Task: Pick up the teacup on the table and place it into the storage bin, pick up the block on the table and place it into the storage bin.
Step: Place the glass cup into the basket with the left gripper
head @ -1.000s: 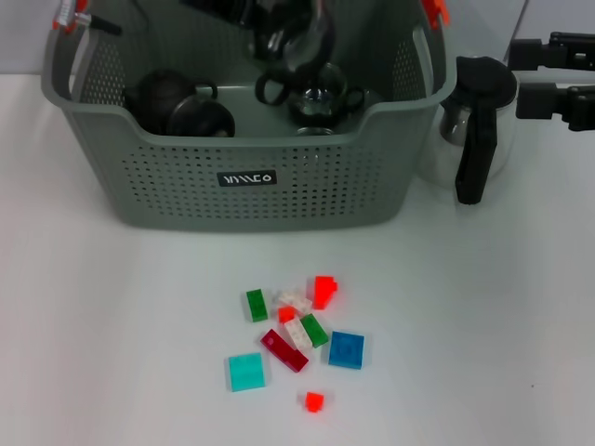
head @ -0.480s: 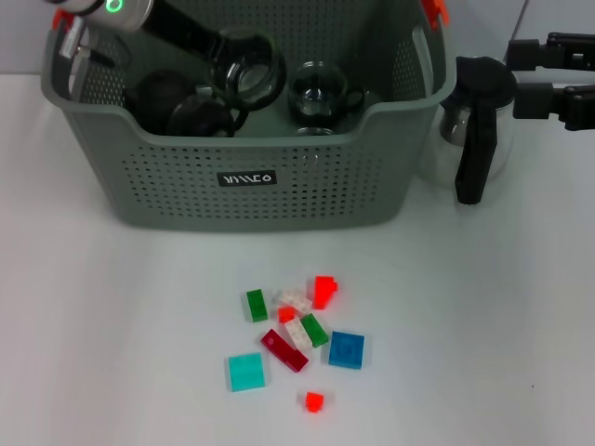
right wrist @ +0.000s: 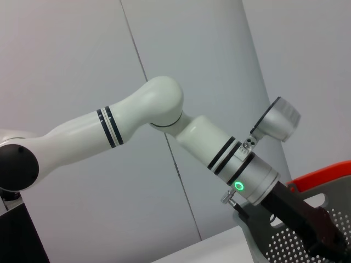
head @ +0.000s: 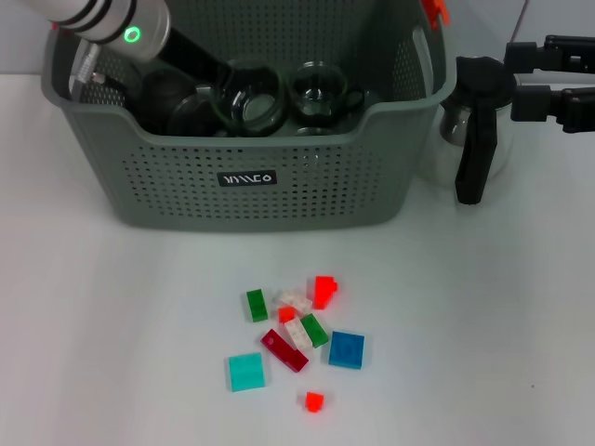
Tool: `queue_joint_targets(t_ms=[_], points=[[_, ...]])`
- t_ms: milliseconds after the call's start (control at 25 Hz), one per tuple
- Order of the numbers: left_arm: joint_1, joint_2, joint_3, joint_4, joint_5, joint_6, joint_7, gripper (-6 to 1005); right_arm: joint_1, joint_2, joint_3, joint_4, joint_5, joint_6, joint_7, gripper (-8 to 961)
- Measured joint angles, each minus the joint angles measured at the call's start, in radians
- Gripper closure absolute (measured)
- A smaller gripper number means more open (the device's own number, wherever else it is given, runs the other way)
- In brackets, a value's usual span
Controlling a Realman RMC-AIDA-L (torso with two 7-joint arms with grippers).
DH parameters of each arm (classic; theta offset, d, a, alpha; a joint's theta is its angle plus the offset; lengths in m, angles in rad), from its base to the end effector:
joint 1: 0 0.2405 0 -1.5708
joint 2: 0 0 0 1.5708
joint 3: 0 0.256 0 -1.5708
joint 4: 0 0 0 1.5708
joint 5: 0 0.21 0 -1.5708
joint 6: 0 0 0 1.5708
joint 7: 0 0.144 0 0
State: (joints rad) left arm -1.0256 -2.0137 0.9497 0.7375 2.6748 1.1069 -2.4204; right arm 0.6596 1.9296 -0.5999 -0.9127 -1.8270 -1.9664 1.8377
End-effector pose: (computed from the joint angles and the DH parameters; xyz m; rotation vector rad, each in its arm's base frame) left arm -0.1558 0.4778 0.0203 -2.3689 -0.9138 0.1430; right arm 0.1820 0.3480 0.1187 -2.8755 0.5619 0.9725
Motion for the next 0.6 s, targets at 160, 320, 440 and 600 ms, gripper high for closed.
queue_joint_targets(t_ms=[160,320,440,600], points=[[-0.002,-0.018,0.022,-0.002,0.033,-0.023,-0.005,954,-0.002,0.001,0.001,0.000,0.000,0.000,0.000,57],[-0.008,-0.036,0.033,-0.004,0.077,-0.041,-0.011,954,-0.003,0.002,0.004,0.000,0.000,-0.001,0.000,57],[-0.011,-0.047,0.042,-0.005,0.092,-0.049,-0.012,953,-0.005,0.002,0.004,0.001,0.000,-0.001,-0.003,57],[-0.017,-0.054,0.044,-0.005,0.099,-0.050,-0.012,953,-0.006,0.002,0.001,0.001,0.000,-0.001,-0.003,57]])
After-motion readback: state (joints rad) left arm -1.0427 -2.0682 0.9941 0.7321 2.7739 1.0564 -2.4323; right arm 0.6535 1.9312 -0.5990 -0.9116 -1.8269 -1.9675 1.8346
